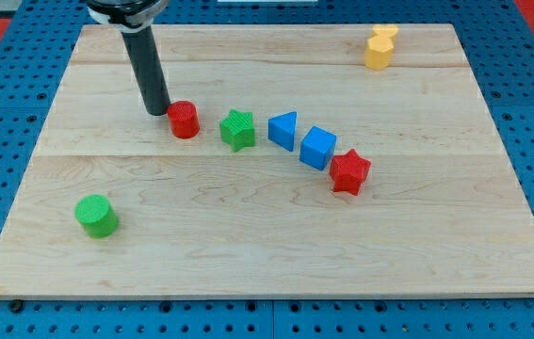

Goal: Move the red circle below the green star

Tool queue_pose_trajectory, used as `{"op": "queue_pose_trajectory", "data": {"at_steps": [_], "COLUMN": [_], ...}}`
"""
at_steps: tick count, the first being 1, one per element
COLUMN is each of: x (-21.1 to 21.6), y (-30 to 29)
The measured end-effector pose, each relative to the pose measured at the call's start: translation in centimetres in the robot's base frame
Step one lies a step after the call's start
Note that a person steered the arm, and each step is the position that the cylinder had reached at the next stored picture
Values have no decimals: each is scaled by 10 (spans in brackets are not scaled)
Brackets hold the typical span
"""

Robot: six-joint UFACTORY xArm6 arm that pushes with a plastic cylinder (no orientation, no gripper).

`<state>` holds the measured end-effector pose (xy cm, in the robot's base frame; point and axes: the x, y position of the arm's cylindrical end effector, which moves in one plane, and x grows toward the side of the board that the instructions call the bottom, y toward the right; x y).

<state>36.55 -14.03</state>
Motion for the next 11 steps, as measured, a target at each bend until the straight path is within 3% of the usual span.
{"op": "queue_pose_trajectory", "data": {"at_steps": [3, 8, 11], "x": [16, 82, 88], "y": [52, 13, -10]}}
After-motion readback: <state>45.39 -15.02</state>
